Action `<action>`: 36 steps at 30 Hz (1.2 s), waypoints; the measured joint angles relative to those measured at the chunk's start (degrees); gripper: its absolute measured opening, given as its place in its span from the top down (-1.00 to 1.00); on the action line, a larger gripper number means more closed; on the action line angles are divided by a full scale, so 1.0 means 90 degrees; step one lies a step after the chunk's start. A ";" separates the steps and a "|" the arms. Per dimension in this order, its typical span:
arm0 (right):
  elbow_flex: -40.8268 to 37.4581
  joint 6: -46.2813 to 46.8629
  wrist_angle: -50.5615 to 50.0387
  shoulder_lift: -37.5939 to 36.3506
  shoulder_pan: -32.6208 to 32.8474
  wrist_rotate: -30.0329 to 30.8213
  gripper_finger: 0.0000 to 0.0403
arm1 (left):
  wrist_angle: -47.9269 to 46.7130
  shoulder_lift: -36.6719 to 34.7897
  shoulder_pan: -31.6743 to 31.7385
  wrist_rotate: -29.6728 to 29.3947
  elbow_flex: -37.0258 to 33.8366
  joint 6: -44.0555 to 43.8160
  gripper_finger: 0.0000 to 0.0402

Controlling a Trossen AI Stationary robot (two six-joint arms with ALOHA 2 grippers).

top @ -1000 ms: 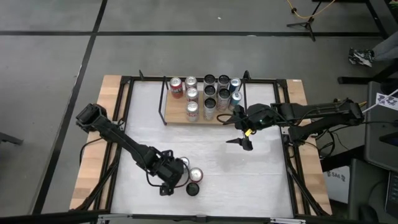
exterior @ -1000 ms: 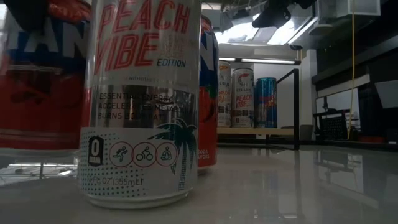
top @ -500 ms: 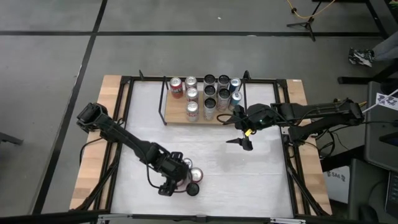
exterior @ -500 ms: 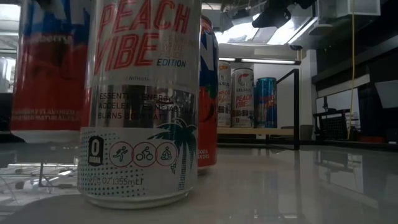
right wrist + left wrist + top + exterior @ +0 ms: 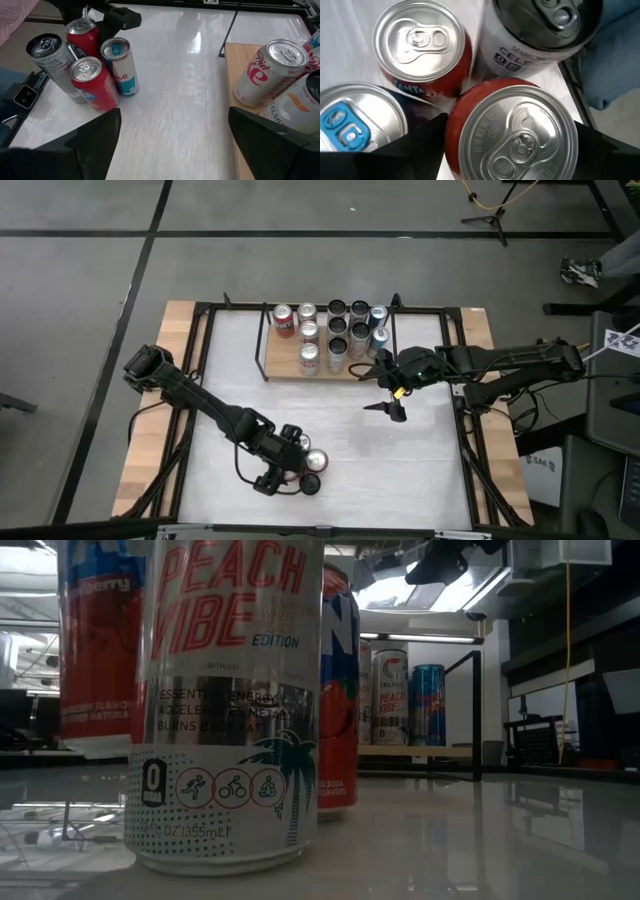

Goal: Place canned beverage on shelf
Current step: Put the red soda can onto the shelf aligned with the other red soda can

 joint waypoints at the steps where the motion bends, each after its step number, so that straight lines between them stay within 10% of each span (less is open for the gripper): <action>1: 0.0000 0.0000 0.0002 0.0000 0.0000 0.0000 -0.80 | -0.0005 0.0000 -0.0022 0.0058 0.0000 0.0097 -0.52; 36: 0.0000 0.0000 0.0027 0.0000 -0.0012 0.0002 -0.80 | -0.0487 0.0005 -0.0969 0.0162 0.0002 0.0452 -0.65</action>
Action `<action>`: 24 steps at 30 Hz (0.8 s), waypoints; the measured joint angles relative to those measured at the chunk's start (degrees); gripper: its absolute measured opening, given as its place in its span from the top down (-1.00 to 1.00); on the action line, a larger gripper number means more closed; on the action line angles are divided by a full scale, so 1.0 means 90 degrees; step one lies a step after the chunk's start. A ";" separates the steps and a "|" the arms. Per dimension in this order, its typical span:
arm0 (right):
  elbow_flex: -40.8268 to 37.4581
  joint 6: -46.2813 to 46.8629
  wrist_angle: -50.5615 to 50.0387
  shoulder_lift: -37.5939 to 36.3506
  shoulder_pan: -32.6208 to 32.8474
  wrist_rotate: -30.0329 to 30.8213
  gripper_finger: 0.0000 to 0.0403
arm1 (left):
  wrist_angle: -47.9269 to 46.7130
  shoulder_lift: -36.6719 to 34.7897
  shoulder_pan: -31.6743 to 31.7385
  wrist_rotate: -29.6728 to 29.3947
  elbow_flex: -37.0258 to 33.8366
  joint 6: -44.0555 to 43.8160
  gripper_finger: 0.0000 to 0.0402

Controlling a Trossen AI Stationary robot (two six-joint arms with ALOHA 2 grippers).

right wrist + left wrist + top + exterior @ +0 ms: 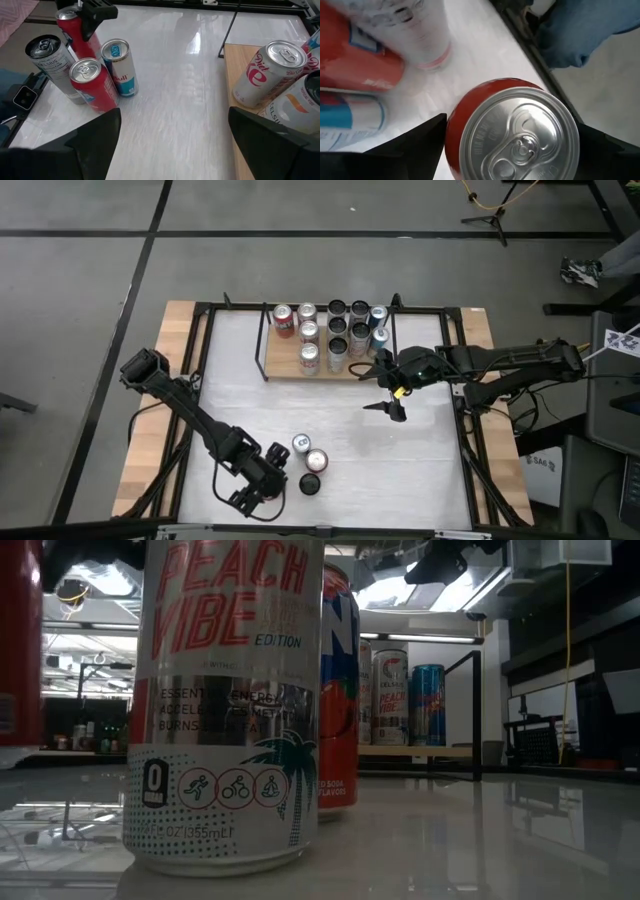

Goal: Place canned beverage on shelf
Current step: Put the red soda can onto the shelf aligned with the other red soda can

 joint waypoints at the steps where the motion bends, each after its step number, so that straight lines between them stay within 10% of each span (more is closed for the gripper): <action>1: 0.0000 0.0000 0.0000 0.0000 0.0000 -0.0002 -0.80 | 0.0060 0.0001 -0.0002 0.0015 0.0000 0.0000 -0.65; 24: -0.0002 0.0000 0.0005 0.0000 0.0000 0.0000 -0.80 | 0.0320 0.0223 -0.0004 -0.0037 0.0000 -0.0017 -0.65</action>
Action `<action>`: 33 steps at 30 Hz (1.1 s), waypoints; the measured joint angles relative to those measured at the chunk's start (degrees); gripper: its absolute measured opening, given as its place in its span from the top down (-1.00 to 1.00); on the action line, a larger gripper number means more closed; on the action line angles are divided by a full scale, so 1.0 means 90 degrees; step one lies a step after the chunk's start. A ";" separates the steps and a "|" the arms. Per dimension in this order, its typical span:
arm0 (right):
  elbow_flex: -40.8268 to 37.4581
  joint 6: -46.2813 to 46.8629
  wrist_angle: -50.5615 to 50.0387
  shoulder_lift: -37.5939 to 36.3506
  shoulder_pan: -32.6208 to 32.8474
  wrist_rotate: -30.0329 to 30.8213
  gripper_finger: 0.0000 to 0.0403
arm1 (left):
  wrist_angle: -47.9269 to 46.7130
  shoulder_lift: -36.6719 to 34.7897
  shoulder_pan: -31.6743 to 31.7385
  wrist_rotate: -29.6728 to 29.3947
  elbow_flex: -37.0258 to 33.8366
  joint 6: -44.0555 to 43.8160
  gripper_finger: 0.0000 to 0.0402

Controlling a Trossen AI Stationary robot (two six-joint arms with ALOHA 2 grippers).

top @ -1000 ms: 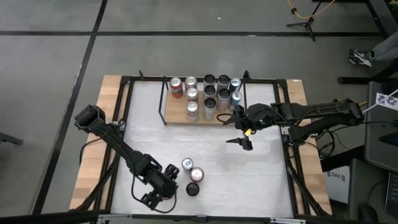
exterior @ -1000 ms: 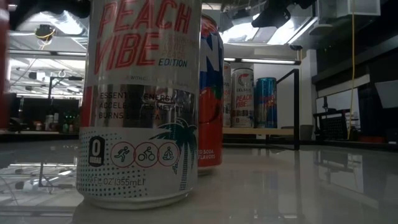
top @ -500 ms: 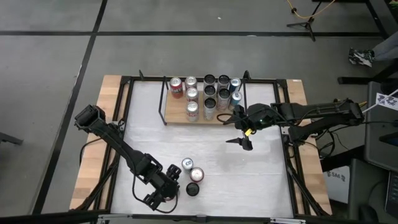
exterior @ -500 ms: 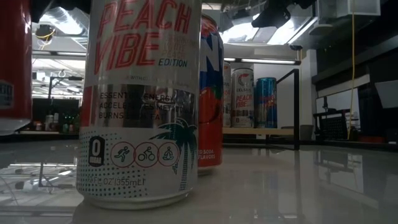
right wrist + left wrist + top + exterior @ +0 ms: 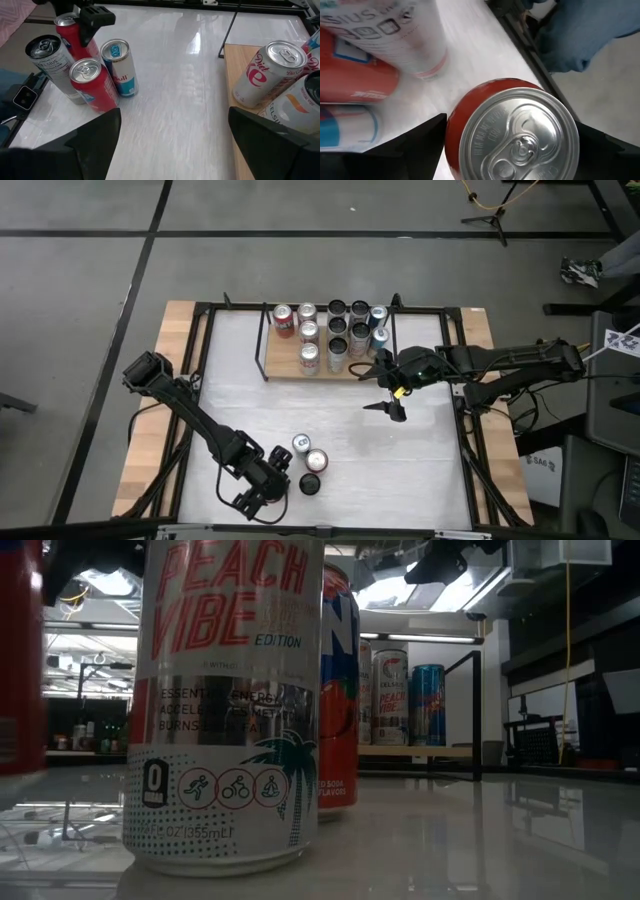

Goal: Place canned beverage on shelf
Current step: Put the red soda can onto the shelf aligned with the other red soda can

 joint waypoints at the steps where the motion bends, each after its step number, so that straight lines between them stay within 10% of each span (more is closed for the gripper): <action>1: 0.0000 0.0000 0.0000 0.0000 0.0000 0.0000 -0.80 | 0.0002 0.0000 -0.0002 -0.0118 0.0000 -0.0002 -0.65; 33: 0.0000 -0.0002 -0.0002 0.0001 0.0001 0.0000 -0.80 | 0.0009 -0.0002 0.0003 -0.0593 0.0000 -0.0341 -0.76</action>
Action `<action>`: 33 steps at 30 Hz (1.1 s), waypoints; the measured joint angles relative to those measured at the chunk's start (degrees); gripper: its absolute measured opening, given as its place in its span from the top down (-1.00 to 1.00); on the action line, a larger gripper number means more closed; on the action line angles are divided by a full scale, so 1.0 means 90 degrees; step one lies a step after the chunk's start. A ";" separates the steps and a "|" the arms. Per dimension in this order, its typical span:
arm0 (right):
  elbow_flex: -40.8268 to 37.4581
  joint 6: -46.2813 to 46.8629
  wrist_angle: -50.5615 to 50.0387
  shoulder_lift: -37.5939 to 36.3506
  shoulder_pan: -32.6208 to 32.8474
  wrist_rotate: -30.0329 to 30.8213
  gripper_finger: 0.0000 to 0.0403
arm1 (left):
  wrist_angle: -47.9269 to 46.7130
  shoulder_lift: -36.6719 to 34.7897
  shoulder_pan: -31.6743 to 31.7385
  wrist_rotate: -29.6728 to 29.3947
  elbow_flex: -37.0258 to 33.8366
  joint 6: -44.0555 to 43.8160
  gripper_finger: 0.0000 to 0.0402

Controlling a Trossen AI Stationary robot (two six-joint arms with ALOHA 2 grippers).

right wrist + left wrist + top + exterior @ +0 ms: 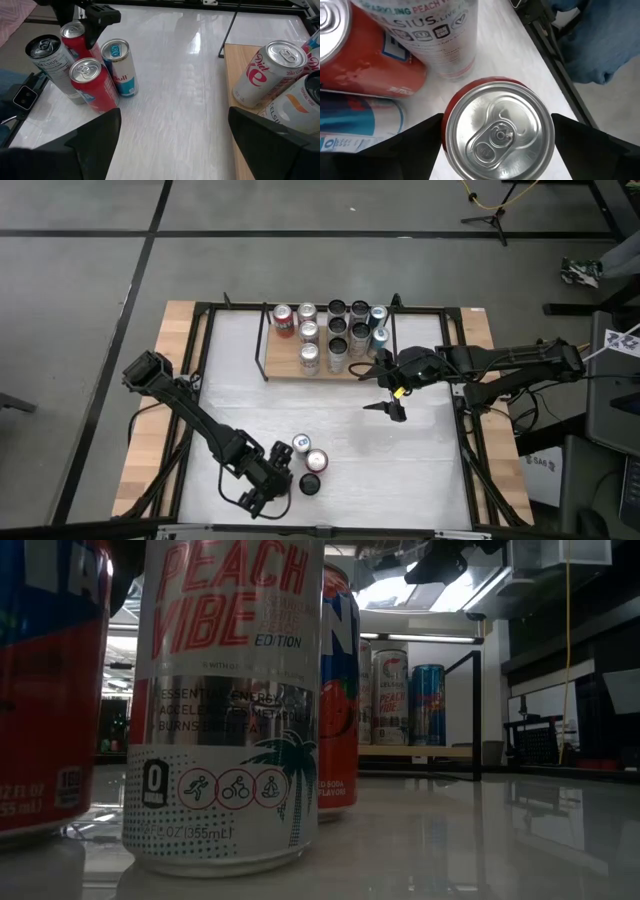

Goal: Place canned beverage on shelf
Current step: Put the red soda can onto the shelf aligned with the other red soda can

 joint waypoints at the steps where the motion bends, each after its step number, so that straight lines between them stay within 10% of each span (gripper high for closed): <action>1: 0.0000 0.0002 0.0000 -0.0001 0.0000 0.0000 -0.80 | 0.0000 0.0000 0.0000 0.0027 0.0000 -0.0080 -0.76; 33: 0.0000 -0.0001 -0.0002 0.0000 0.0001 -0.0002 -0.80 | -0.1544 -0.0012 0.0180 -0.0089 0.1165 -0.3021 -0.76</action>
